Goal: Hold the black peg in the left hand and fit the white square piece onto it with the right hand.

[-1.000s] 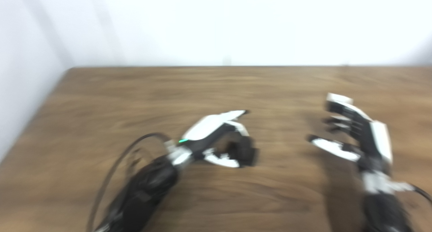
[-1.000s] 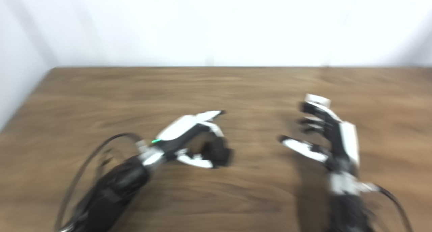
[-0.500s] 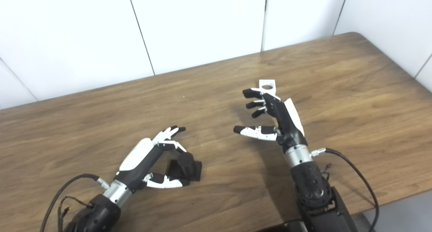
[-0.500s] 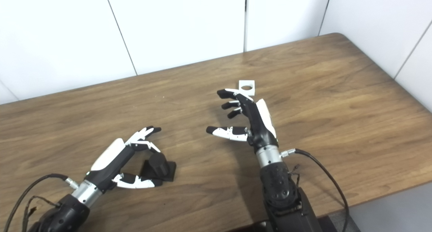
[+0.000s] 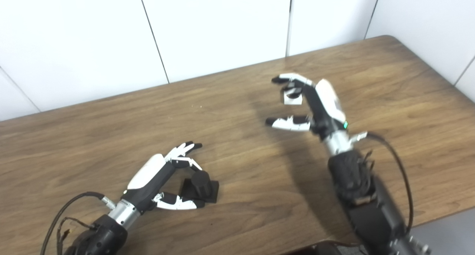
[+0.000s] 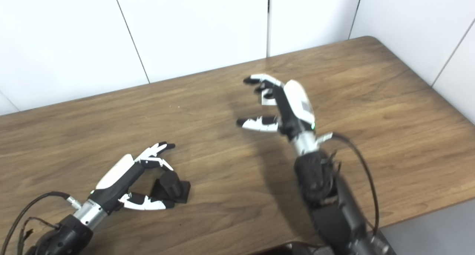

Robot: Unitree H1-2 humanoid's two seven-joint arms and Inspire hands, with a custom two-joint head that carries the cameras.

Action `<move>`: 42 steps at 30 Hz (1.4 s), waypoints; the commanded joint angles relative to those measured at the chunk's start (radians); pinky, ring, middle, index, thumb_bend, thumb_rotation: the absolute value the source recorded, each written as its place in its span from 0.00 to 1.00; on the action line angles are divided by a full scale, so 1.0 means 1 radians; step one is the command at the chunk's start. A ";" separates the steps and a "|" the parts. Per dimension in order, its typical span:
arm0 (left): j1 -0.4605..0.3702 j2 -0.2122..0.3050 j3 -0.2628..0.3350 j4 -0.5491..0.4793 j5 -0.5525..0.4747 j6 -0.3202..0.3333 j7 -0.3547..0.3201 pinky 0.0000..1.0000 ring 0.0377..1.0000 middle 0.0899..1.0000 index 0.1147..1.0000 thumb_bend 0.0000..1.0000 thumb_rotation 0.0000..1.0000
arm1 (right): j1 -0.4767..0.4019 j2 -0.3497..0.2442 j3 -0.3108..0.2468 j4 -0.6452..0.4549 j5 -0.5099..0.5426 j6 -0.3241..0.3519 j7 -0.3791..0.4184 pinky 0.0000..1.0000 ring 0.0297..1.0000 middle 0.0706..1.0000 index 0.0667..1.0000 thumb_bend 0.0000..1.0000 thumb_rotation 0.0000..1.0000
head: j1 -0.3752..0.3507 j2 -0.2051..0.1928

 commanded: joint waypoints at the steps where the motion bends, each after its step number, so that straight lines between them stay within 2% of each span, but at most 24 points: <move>1: 0.013 0.033 0.001 -0.004 0.029 0.016 -0.027 1.00 1.00 0.96 0.42 0.52 0.06 | -0.082 -0.059 0.011 0.007 -0.048 0.023 0.047 0.64 0.78 0.81 0.67 0.68 0.17 | 0.000 0.000; 4: 0.019 0.032 0.001 -0.005 0.033 0.018 -0.028 1.00 1.00 0.96 0.42 0.52 0.06 | -0.165 -0.156 0.052 0.059 -0.107 0.043 0.140 0.65 0.80 0.84 0.67 0.70 0.21 | -0.003 0.003; 6: 0.024 0.029 0.003 0.001 0.027 0.010 -0.026 1.00 1.00 0.96 0.42 0.52 0.06 | -0.214 -0.200 0.077 0.094 -0.134 0.052 0.188 0.67 0.82 0.85 0.68 0.73 0.24 | 0.000 0.005; 11: 0.029 0.028 0.005 0.005 0.019 0.010 -0.029 1.00 1.00 0.96 0.42 0.52 0.06 | -0.300 -0.257 0.116 0.154 -0.161 0.079 0.272 0.72 0.88 0.89 0.72 0.77 0.28 | -0.001 0.003; 13: 0.029 0.028 0.005 0.000 0.021 0.016 -0.032 1.00 1.00 0.96 0.42 0.52 0.06 | -0.345 -0.278 0.133 0.196 -0.166 0.087 0.314 0.78 0.92 0.92 0.73 0.78 0.30 | 0.000 0.000; 14: 0.029 0.028 0.005 -0.001 0.022 0.017 -0.032 1.00 1.00 0.95 0.42 0.52 0.06 | -0.366 -0.288 0.142 0.219 -0.168 0.088 0.332 0.85 0.94 0.93 0.75 0.79 0.31 | 0.003 -0.002; 16: 0.029 0.029 0.005 -0.002 0.027 0.019 -0.030 1.00 1.00 0.95 0.42 0.52 0.06 | -0.402 -0.304 0.159 0.258 -0.168 0.089 0.369 0.89 0.96 0.95 0.76 0.79 0.33 | 0.003 -0.002; 22: 0.028 0.032 0.008 0.000 0.025 0.015 -0.029 1.00 1.00 0.95 0.42 0.52 0.06 | -0.486 -0.334 0.199 0.373 -0.160 0.063 0.425 0.91 0.97 0.95 0.77 0.82 0.35 | 0.008 0.003; 29: 0.033 0.038 0.010 -0.014 0.027 0.035 -0.041 1.00 1.00 0.96 0.42 0.52 0.06 | -0.555 -0.359 0.244 0.484 -0.136 0.053 0.498 0.95 0.98 0.96 0.78 0.88 0.44 | 0.011 0.008; 36: 0.036 0.039 0.011 -0.017 0.027 0.031 -0.040 1.00 1.00 0.96 0.42 0.52 0.06 | -0.567 -0.366 0.286 0.510 -0.144 0.092 0.582 0.96 1.00 1.00 0.82 0.98 0.54 | 0.013 0.017; 42: 0.037 0.039 0.012 -0.025 0.025 0.041 -0.044 1.00 1.00 0.96 0.42 0.52 0.06 | -0.555 -0.358 0.293 0.524 -0.139 0.095 0.592 0.99 1.00 1.00 0.81 1.00 0.53 | 0.016 0.025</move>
